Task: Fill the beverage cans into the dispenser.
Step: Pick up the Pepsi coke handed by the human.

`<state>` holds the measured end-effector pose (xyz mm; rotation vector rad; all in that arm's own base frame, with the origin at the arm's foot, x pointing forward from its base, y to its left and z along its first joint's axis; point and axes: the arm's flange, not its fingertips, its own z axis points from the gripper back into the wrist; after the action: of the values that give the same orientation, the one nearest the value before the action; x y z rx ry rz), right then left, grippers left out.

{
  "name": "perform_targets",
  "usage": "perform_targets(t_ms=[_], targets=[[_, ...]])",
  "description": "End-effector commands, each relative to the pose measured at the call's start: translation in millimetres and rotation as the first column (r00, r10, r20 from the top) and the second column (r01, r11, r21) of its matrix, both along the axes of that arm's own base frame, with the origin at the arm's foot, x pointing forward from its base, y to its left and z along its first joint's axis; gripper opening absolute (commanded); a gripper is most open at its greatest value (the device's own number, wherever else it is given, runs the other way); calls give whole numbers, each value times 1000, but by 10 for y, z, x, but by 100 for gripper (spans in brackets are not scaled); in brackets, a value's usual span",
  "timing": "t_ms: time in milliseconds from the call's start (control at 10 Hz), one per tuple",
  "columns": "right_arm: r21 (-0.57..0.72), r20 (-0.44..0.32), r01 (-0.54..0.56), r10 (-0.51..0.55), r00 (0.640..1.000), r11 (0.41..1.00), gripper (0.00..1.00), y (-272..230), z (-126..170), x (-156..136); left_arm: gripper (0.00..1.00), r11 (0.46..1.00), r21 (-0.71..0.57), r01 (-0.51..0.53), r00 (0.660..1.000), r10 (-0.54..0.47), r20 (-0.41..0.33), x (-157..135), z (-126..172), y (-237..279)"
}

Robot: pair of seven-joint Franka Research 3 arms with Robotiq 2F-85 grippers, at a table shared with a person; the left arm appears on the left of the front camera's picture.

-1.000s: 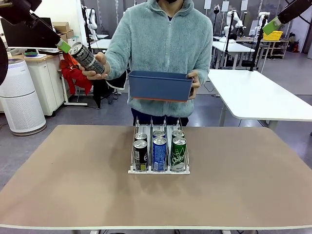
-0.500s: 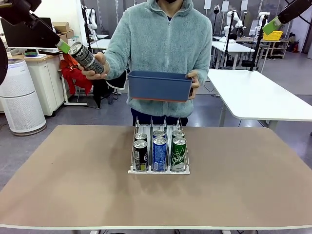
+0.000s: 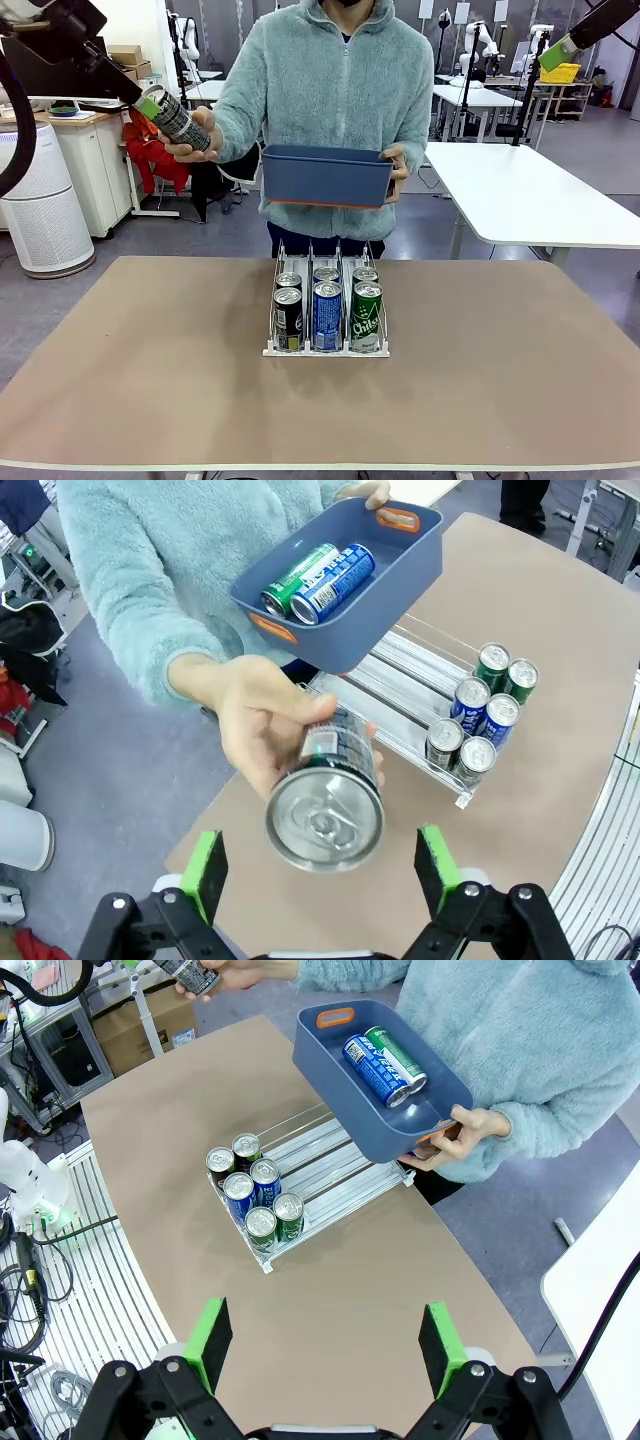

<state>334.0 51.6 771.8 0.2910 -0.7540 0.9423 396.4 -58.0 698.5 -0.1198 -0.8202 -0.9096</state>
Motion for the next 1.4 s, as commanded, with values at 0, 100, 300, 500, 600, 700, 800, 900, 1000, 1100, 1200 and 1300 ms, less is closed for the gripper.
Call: perform_targets(t_ms=[0, 100, 300, 500, 600, 700, 800, 900, 1000, 1100, 1200, 1300], targets=[[2, 7, 5, -5, 1000, 1000, 100, 2, -7, 9, 100, 1000, -15, 24, 999, -23, 44, 119, -32, 31], [2, 7, 5, -5, 1000, 1000, 100, 2, -7, 9, 100, 1000, -18, 24, 999, -23, 46, 164, -63, 38], [2, 7, 5, -5, 1000, 1000, 100, 2, -7, 9, 100, 998, -58, 31, 999, -29, 45, 270, -137, 43], [2, 7, 5, -5, 1000, 1000, 100, 2, -7, 9, 100, 996, -80, 32, 998, -28, 56, 314, -165, 50], [2, 7, 5, -5, 1000, 1000, 100, 2, -7, 9, 100, 996, -89, 32, 998, -27, 61, 350, -180, 31], [2, 7, 5, -5, 1000, 1000, 100, 2, -7, 9, 100, 995, -89, 39, 998, -34, 58, 378, -190, 34], [2, 7, 5, -5, 1000, 1000, 100, 2, -7, 9, 100, 995, -89, 44, 998, -40, 53, 394, -205, 43], [2, 7, 5, -5, 1000, 1000, 100, 2, -7, 9, 100, 995, -90, 37, 998, -33, 47, 402, -220, 27], [2, 7, 5, -5, 1000, 1000, 100, 2, -7, 9, 100, 995, -92, 37, 999, -33, 40, 403, -235, 13], [2, 7, 5, -5, 1000, 1000, 100, 2, -7, 9, 100, 996, -72, 48, 999, -46, 27, 391, -242, 17], [2, 7, 5, -5, 1000, 1000, 100, 2, -7, 9, 100, 997, -75, 19, 999, -17, 31, 359, -215, 1], [2, 7, 5, -5, 1000, 1000, 100, 2, -7, 9, 100, 997, -75, 19, 999, -17, 31, 359, -215, 1]])
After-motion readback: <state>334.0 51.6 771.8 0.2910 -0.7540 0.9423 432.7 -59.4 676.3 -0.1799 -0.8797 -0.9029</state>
